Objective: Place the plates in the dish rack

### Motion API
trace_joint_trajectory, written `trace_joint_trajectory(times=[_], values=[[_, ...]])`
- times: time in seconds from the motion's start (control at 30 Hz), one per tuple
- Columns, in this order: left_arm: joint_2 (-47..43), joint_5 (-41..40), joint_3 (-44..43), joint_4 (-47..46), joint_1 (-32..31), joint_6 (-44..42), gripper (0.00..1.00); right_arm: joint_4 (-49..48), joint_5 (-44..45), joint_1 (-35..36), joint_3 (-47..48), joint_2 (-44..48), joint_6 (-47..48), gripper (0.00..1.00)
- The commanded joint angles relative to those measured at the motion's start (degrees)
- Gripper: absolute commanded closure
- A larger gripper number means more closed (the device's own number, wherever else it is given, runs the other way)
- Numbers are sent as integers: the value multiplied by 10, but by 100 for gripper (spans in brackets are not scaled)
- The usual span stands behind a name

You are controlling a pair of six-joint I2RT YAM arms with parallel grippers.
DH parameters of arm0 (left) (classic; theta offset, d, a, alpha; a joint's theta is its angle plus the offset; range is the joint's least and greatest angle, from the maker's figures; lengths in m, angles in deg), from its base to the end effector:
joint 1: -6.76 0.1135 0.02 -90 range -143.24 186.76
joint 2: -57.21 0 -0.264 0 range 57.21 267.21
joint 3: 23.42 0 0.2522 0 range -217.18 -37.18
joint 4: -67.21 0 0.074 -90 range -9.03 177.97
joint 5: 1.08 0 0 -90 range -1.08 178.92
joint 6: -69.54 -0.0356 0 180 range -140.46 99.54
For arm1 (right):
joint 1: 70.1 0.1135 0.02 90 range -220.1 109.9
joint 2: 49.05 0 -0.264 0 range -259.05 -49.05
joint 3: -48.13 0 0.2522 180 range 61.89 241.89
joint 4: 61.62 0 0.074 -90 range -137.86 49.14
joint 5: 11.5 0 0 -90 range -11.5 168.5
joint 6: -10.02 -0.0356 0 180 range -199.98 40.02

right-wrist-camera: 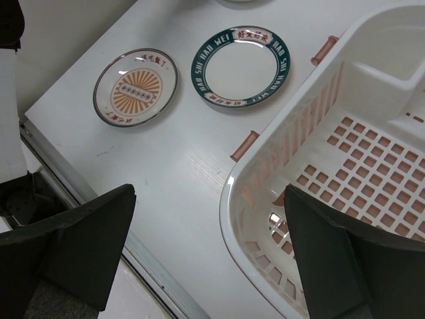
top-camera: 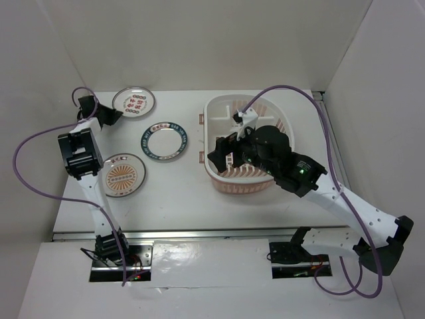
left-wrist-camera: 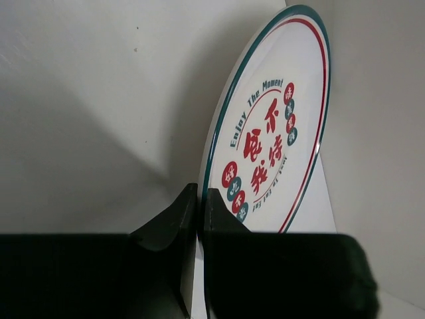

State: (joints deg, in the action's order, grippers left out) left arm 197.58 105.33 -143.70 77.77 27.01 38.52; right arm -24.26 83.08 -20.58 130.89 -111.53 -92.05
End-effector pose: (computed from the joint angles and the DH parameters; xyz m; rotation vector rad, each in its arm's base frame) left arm 0.5225 0.1820 0.1401 -1.2373 1.7724 -0.7001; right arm 0.1575 0.1801 0.4029 -0.5630 1.8379 0.6608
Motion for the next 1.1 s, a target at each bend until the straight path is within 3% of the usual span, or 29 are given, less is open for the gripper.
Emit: trace_joint_trajectory(times=[0.0, 0.27, 0.53, 0.7, 0.83, 1.07], values=[[9, -3, -4, 21, 1, -14, 100, -30, 32, 8, 22, 1, 5, 0], [-155, 72, 165, -80, 7, -2, 100, -52, 59, 8, 29, -27, 10, 0], [-358, 95, 225, -50, 0, -49, 100, -147, 81, -32, 4, -33, 16, 0], [-455, 134, 234, -38, 0, -44, 100, -160, -46, -111, 14, -40, 8, 0], [-534, 220, 218, 20, 0, -83, 100, -185, -172, -163, 59, -46, 8, 0], [-744, 260, 312, 28, -57, -123, 100, -224, -335, -217, 142, -88, -65, 4]])
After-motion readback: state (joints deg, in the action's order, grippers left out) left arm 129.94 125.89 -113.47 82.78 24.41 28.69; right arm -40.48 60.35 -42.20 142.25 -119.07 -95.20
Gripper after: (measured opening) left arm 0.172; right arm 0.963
